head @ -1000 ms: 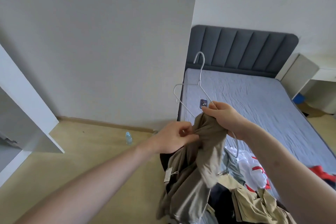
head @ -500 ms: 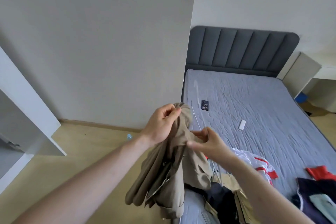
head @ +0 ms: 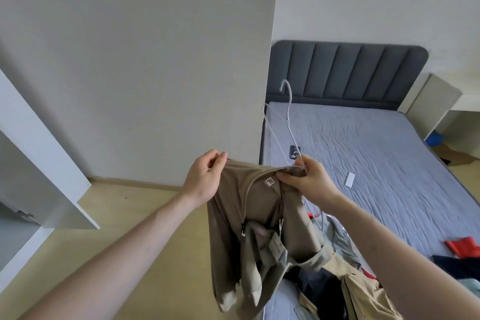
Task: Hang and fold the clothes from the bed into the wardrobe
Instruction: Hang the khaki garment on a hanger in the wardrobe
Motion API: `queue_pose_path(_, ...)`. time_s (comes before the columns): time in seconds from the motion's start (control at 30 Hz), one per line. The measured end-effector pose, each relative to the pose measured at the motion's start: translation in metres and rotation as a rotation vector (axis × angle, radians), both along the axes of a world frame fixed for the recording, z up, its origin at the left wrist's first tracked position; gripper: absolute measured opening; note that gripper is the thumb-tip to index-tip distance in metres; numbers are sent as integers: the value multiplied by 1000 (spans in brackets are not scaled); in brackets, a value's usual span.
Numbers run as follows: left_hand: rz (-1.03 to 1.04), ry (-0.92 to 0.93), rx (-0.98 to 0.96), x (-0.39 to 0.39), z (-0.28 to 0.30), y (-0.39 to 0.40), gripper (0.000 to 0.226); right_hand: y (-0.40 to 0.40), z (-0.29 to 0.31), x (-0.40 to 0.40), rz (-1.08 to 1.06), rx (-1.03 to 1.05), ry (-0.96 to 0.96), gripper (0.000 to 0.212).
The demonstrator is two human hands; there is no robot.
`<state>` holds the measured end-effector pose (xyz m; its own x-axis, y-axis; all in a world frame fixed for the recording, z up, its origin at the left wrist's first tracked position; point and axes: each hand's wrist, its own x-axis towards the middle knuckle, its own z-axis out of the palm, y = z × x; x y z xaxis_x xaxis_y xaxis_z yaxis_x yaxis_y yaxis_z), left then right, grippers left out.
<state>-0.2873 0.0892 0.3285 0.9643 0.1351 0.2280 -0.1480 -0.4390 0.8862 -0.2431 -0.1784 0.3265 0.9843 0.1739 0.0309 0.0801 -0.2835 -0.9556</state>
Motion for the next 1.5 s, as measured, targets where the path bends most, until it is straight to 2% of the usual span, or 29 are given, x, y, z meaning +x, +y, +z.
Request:
queue_pose_path(0.13,81,-14,319,-1,-13,4,33,5,13,3,55,17,0,56)
queue_pose_path(0.2,-29,-57,378,-11,-8,-10,14,10,15,2,73,-5,-42,47)
queue_pose_path(0.23,-128,-58,367,-17,-5,-21,16,13,15,2,82,-23,-55,44)
queue_pose_path(0.3,-268,40,377,-23,-1,-42,45,16,15,1,104,-50,-54,45)
queue_pose_path(0.33,-275,83,432,-20,-2,-49,52,16,16,1,115,-59,-51,46)
queue_pose_path(0.43,-211,101,547,-3,-7,-58,33,10,17,0,126,-77,-36,38)
queue_pose_path(0.53,-267,118,517,4,-4,-63,22,0,17,-3,110,-56,-23,34)
queue_pose_path(0.63,-300,133,349,11,-2,-63,6,-17,16,-3,78,-96,-17,38)
queue_pose_path(0.7,-278,112,280,17,3,-63,21,-28,10,-4,61,-205,-44,45)
queue_pose_path(0.8,-227,55,203,24,21,-69,32,-43,-10,-5,47,-405,-91,32)
queue_pose_path(0.87,-172,34,183,27,31,-68,36,-52,-24,-6,43,-453,-113,32)
queue_pose_path(0.97,-88,65,213,34,36,-56,35,-62,-34,-7,-12,-525,-129,27)
queue_pose_path(1.13,-28,209,327,34,40,-36,50,-73,-43,-10,-5,-578,-106,34)
queue_pose_path(1.37,89,207,295,37,31,1,46,-78,-5,-37,65,-317,-101,54)
queue_pose_path(1.5,169,204,370,40,21,25,46,-82,11,-47,123,-404,-145,35)
